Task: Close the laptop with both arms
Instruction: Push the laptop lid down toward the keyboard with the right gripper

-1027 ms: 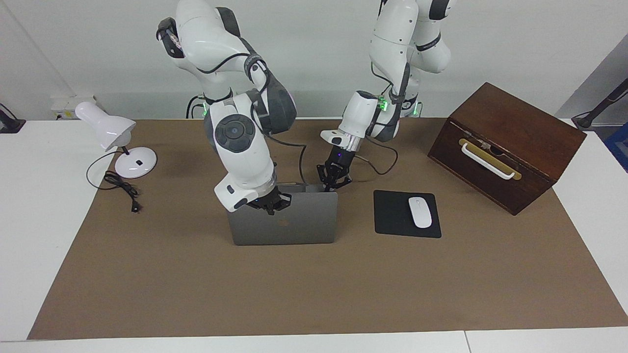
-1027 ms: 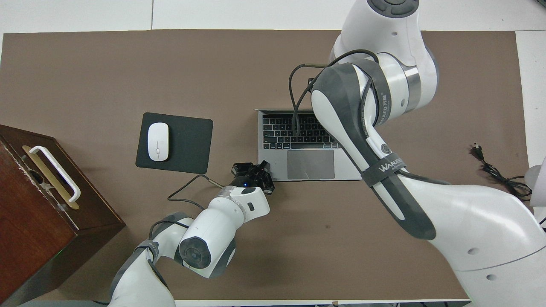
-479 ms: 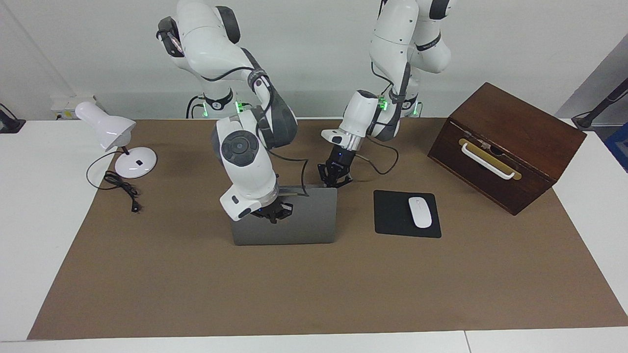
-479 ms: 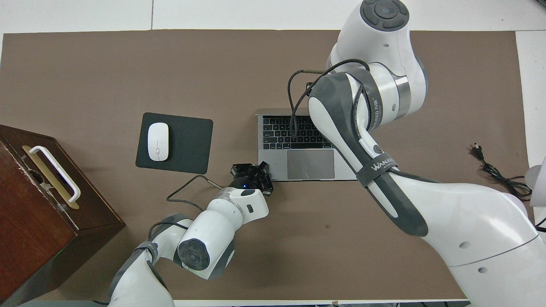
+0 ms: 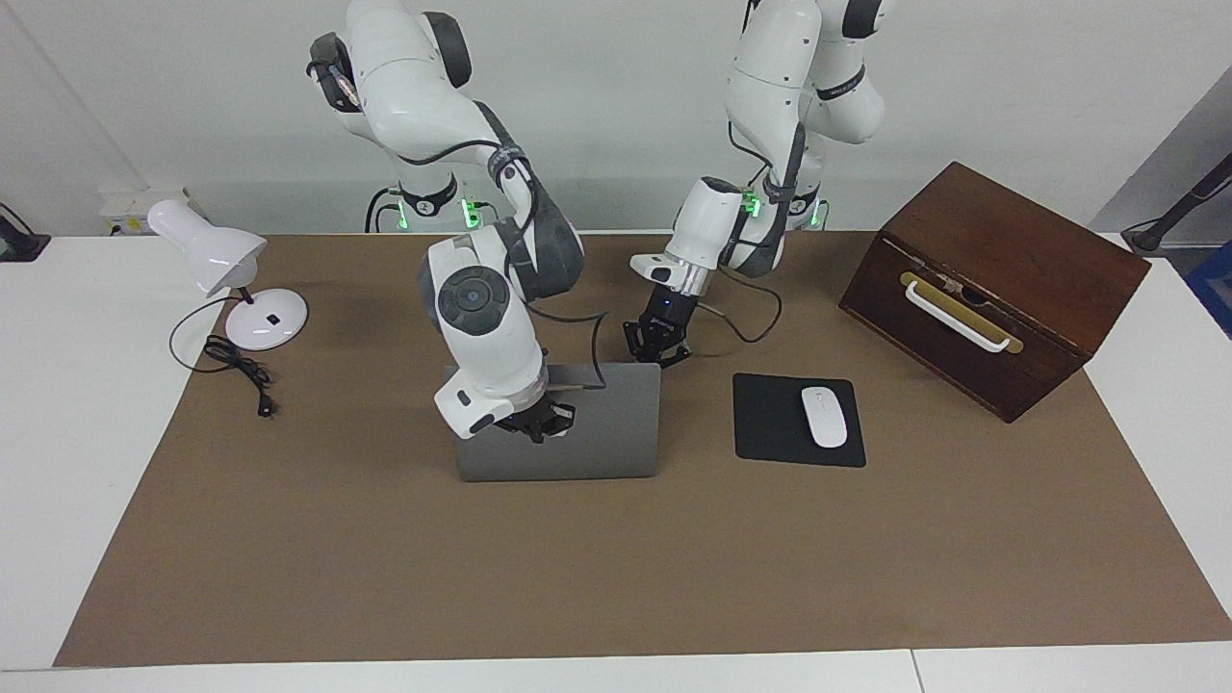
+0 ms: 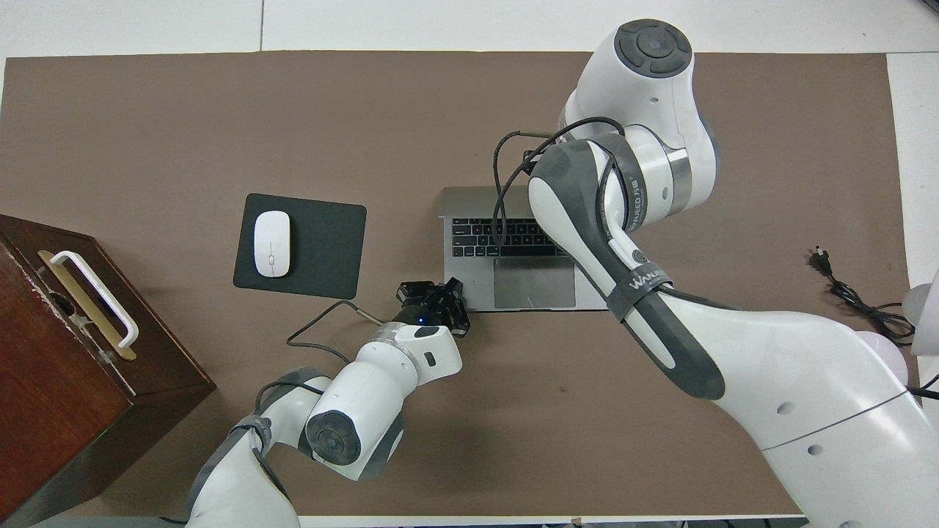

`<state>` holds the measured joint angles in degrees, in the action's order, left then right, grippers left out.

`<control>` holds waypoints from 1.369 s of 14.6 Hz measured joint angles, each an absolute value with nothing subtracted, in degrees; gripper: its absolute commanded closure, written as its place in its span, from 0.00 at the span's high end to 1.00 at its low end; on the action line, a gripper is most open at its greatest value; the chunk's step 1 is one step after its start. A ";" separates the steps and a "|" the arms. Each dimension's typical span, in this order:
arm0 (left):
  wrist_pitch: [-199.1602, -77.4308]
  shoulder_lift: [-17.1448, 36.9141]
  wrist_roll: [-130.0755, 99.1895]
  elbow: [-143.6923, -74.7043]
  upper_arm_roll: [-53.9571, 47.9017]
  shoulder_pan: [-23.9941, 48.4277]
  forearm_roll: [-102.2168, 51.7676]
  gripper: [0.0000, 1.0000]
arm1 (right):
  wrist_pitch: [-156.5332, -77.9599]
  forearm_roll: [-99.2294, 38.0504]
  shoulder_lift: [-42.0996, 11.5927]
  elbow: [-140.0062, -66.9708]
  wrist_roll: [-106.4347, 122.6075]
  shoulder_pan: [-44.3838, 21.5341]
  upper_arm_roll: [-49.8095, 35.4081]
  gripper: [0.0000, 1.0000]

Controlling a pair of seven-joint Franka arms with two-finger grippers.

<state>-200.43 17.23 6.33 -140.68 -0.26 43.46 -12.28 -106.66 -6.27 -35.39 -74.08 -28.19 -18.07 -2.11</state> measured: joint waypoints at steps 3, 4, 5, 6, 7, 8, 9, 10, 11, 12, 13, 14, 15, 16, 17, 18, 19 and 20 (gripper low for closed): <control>-200.43 17.23 6.46 -140.68 -0.26 43.46 -12.27 0.00 | -106.66 -6.76 -35.42 -74.77 -28.00 -17.65 -2.12 0.00; -200.44 17.23 6.46 -140.68 -0.26 43.46 -12.27 0.00 | -106.66 -6.78 -35.45 -75.02 -27.98 -17.57 -2.12 0.00; -200.44 17.23 6.47 -140.68 -0.26 43.46 -12.27 0.00 | -106.66 -6.78 -35.52 -75.13 -27.98 -17.55 -2.12 0.00; -200.44 17.23 6.47 -140.68 -0.26 43.46 -12.27 0.00 | -106.67 -6.78 -35.64 -75.17 -27.97 -17.52 -2.12 0.00; -200.44 17.23 6.48 -140.68 -0.26 43.46 -12.27 0.00 | -106.71 -6.78 -35.82 -75.20 -27.90 -17.48 -2.12 0.00; -200.44 17.23 6.50 -140.68 -0.26 43.46 -12.27 0.00 | -106.76 -6.78 -36.02 -75.23 -27.74 -17.42 -2.12 0.00; -200.44 17.23 6.51 -140.68 -0.26 43.46 -12.27 0.00 | -106.84 -6.78 -36.21 -75.26 -27.60 -17.36 -2.12 0.00; -200.44 17.24 6.52 -140.68 -0.26 43.46 -12.27 0.00 | -106.94 -6.78 -36.42 -75.27 -27.54 -17.31 -2.12 0.00; -200.44 17.24 6.52 -140.68 -0.26 43.46 -12.27 0.00 | -107.03 -6.78 -36.65 -75.28 -27.48 -17.27 -2.12 0.00; -200.44 17.24 6.52 -140.68 -0.26 43.46 -12.27 0.00 | -107.05 -6.78 -36.83 -75.30 -27.37 -17.26 -2.12 0.00; -200.44 17.24 6.52 -140.68 -0.26 43.46 -12.27 0.00 | -107.04 -6.79 -36.97 -75.36 -27.20 -17.24 -2.12 0.00; -200.44 17.24 6.52 -140.68 -0.26 43.46 -12.27 0.00 | -106.91 -6.79 -37.12 -75.45 -27.09 -17.23 -2.12 0.00; -200.44 17.24 6.52 -140.68 -0.26 43.46 -12.27 0.00 | -106.56 -6.81 -37.30 -75.58 -27.01 -17.22 -2.13 0.00; -200.44 17.24 6.52 -140.68 -0.26 43.46 -12.26 0.00 | -105.94 -6.82 -37.44 -75.84 -26.93 -17.21 -2.14 0.00; -200.44 17.24 6.53 -140.68 -0.26 43.46 -12.25 0.00 | -105.27 -6.82 -37.51 -76.21 -26.87 -17.21 -2.16 0.00; -200.44 17.24 6.53 -140.68 -0.26 43.46 -12.25 0.00 | -104.53 -6.82 -37.52 -76.60 -26.83 -17.21 -2.19 0.00; -200.45 17.24 6.54 -140.68 -0.26 43.46 -12.25 0.00 | -103.98 -6.82 -37.52 -76.92 -26.82 -17.21 -2.20 0.00; -200.44 17.24 6.55 -140.68 -0.26 43.46 -12.24 0.00 | -103.67 -6.82 -37.52 -77.25 -26.81 -17.21 -2.21 0.00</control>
